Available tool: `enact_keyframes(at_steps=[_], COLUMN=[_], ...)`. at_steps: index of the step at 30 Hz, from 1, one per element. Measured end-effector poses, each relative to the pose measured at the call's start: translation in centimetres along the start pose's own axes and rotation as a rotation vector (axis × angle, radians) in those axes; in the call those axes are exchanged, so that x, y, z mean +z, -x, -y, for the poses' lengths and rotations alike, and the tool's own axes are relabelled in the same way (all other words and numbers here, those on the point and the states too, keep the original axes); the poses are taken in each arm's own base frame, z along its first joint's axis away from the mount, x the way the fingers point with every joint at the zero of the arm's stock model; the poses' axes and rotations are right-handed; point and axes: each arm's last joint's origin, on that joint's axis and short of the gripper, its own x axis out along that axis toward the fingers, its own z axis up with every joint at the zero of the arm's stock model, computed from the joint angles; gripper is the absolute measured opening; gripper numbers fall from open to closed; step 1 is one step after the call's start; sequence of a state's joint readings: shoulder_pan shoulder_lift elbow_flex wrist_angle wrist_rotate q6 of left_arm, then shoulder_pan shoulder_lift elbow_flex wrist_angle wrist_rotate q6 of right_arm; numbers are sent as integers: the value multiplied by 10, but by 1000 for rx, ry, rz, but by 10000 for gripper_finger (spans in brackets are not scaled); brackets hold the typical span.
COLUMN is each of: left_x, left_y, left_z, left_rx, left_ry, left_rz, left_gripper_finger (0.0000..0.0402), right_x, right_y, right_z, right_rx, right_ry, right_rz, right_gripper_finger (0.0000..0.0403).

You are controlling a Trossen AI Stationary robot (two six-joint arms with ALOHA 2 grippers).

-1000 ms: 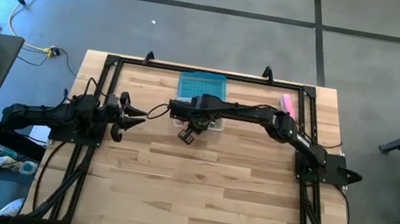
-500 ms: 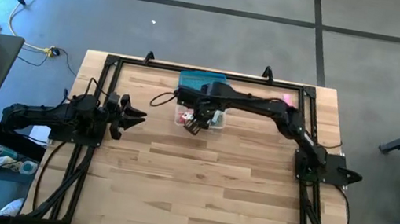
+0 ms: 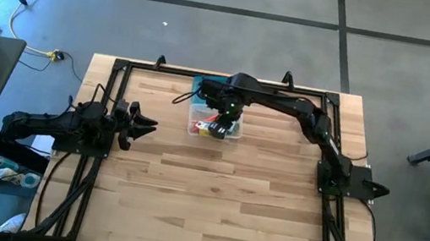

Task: Pack school essentials
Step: Put the crayon box into the blue supply box

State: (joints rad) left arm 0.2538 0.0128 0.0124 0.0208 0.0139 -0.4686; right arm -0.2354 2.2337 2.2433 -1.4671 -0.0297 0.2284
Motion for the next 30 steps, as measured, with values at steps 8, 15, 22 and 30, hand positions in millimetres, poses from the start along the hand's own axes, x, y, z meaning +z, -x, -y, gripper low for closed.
enact_keyframes(at_steps=[8,15,22,30], left_x=[0,0,0,0], left_y=[0,0,0,0], left_z=[0,0,0,0], left_rx=[0,0,0,0], left_ry=[0,0,0,0], left_rz=[0,0,0,0], left_gripper_finger=[117,117,117,117], right_x=[-5,-7,-4,2], right_y=[-3,-3,-9,-44], right_z=[-25,-56,-67,-69], right_rx=[-46,-111,-147,-161], right_ry=[187,378,400,410], right_rz=[12,107,143,61], right_gripper_finger=[235,285,287,287])
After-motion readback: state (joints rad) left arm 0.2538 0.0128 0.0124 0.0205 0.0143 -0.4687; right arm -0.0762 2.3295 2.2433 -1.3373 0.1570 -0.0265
